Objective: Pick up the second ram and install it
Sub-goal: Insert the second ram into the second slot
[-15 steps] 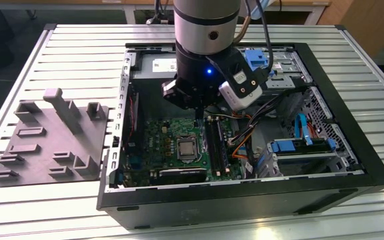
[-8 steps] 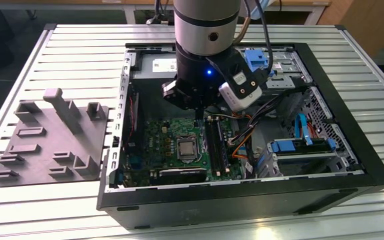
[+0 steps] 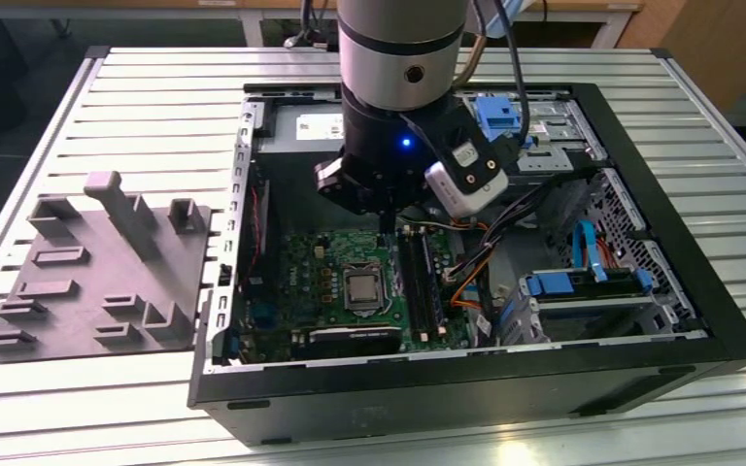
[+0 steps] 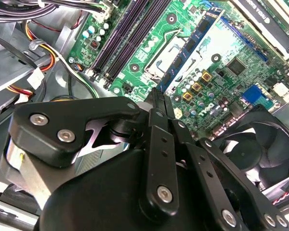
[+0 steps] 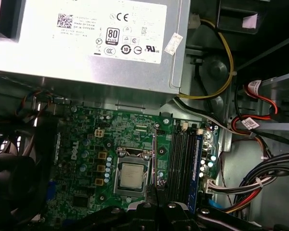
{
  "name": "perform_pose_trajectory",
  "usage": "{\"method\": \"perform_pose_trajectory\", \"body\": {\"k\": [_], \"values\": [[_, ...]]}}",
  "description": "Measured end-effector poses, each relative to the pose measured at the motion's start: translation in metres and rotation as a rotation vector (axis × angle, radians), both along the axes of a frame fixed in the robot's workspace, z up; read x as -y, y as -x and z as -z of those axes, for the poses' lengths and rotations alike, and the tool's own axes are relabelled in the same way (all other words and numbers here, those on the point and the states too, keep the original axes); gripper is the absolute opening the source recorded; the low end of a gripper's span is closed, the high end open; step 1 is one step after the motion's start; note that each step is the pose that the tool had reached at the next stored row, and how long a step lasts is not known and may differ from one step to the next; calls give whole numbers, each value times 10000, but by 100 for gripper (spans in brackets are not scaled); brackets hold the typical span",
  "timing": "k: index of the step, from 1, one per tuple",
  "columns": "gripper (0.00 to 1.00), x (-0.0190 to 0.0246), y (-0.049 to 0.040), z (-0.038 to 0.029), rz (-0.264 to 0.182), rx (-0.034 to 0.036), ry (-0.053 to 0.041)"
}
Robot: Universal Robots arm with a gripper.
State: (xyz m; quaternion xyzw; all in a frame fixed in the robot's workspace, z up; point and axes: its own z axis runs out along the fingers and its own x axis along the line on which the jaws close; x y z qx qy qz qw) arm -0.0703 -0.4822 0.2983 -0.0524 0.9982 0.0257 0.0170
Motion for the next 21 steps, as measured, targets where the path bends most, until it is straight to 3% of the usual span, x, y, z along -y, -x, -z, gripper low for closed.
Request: {"method": "perform_pose_trajectory", "body": {"k": [10, 21], "values": [[12, 0, -9, 46, 100, 0, -1], [12, 1, -36, 91, 498, 0, 0]]}}
